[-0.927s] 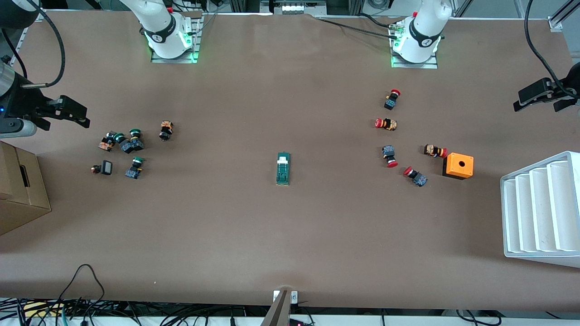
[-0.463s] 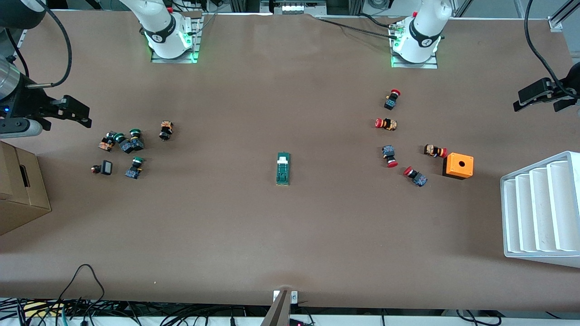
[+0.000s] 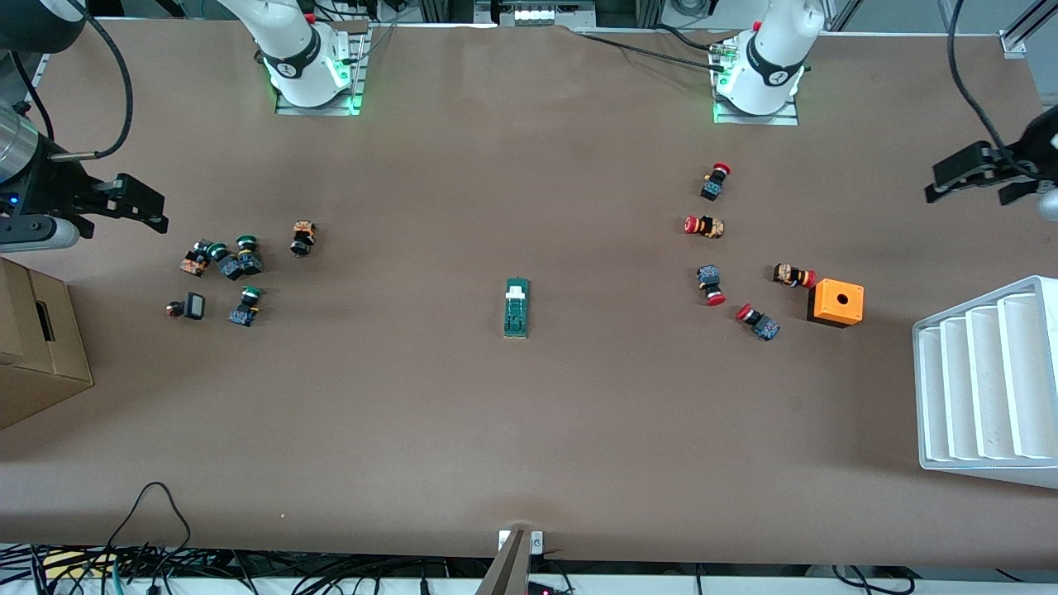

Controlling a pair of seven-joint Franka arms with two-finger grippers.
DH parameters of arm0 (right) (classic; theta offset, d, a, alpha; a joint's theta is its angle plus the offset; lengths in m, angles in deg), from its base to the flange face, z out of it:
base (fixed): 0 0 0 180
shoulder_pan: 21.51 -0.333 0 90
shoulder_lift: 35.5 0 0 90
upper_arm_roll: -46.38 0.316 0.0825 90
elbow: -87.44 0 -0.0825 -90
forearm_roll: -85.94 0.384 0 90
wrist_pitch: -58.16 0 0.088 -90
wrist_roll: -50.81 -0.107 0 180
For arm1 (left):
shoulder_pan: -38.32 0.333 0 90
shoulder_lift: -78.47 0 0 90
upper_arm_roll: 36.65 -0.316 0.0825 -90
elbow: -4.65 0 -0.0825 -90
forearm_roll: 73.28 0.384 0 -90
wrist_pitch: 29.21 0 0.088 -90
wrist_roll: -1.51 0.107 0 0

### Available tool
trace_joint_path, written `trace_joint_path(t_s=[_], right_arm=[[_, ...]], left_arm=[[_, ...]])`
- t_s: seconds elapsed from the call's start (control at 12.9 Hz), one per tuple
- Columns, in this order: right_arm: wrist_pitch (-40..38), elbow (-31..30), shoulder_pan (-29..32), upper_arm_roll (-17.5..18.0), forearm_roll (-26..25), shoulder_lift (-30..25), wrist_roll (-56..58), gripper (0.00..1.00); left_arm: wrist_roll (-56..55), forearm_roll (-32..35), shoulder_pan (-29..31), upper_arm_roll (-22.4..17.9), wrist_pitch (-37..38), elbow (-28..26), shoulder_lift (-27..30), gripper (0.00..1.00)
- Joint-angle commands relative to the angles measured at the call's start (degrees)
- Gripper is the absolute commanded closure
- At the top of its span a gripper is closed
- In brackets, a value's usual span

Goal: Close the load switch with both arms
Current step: 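Move the left gripper over the green knife switch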

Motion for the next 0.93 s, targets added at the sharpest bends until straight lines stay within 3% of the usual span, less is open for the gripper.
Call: trace_joint_path(t_s=[0.0, 0.39, 0.85], right_arm=[[-0.8, 0.9, -0.1, -0.1, -0.6, 0.2, -0.1, 0.01], [-0.8, 0.9, 0.0, -0.1, -0.5, 0.2, 0.0, 0.01], [-0.1, 1.0, 0.1, -0.1, 0.2, 0.5, 0.2, 0.01]], left_arm=[[-5.9, -1.2, -0.6, 5.0, -0.6, 1.4, -0.6, 0.0], [-21.1, -1.2, -0.6, 17.9, -7.2, 0.6, -2.8, 0.0], [-41.2, 3.0, -1.7, 32.8, -24.6, -1.9, -8.5, 0.0]])
